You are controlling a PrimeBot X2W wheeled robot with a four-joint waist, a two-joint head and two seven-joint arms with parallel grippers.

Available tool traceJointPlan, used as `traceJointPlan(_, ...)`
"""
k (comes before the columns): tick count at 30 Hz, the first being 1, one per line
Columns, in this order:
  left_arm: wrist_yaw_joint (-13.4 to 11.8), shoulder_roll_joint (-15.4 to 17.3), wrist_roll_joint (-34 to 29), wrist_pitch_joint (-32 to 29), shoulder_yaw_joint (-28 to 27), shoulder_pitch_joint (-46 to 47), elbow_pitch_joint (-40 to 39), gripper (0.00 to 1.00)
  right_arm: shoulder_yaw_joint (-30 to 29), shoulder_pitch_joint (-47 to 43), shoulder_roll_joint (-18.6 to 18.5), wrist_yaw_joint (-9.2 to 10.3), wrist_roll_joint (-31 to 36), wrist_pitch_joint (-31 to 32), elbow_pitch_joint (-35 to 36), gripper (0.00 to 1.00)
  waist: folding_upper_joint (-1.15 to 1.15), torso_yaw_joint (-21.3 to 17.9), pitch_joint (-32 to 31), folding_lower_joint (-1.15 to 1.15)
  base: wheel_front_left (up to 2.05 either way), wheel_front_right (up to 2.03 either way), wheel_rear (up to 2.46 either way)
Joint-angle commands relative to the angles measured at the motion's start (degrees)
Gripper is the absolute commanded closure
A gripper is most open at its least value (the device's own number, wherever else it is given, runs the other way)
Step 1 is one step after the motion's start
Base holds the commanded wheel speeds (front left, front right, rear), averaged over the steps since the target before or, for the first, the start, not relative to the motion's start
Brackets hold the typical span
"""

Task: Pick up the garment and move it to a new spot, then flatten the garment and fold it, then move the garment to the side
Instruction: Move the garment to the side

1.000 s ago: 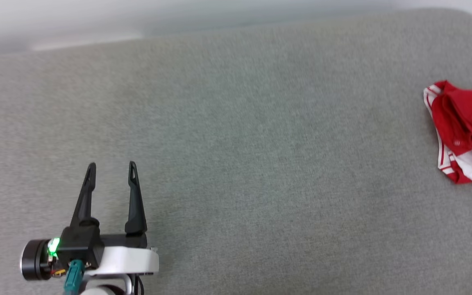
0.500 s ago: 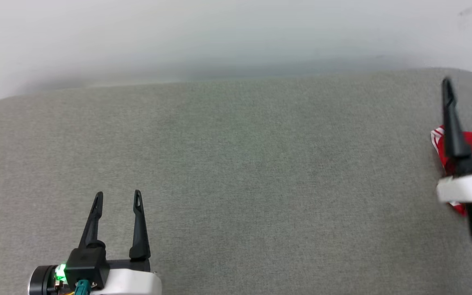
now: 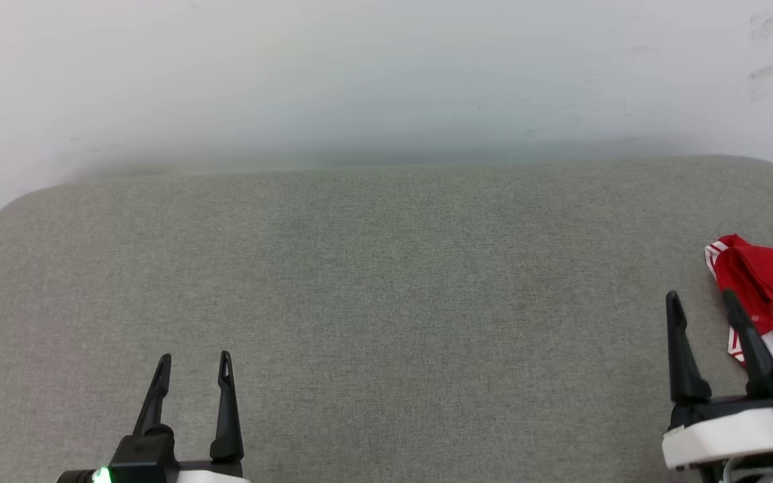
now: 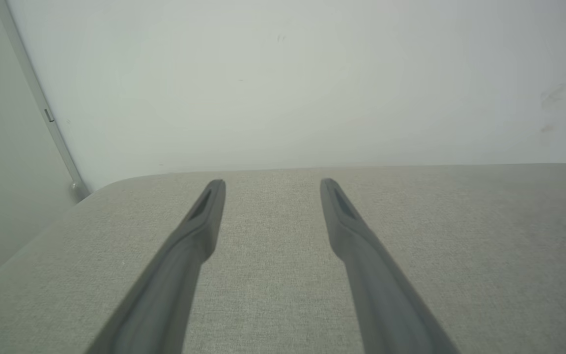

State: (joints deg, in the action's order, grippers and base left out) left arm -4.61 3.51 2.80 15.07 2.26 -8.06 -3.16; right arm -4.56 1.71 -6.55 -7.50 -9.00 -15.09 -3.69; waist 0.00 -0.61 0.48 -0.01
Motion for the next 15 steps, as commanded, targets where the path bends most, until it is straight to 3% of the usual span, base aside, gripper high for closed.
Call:
traceJointPlan(1,0.3,0.0,0.3,0.1,-0.1,-0.7,0.3,0.00,0.1,-1.7,0.7,0.02,0.1,-0.1,0.5,0.00,0.00,-0.2,-0.3,0.01,0.00,0.00,0.00)
traceJointPlan(15,1.8,-0.3,0.9,0.1,-0.2,-1.9,2.7,0.00,0.9,-10.5,3.2,0.02,0.6,-0.1,3.6,0.00,0.00,0.3,-1.9,0.01,0.00,0.00,0.00)
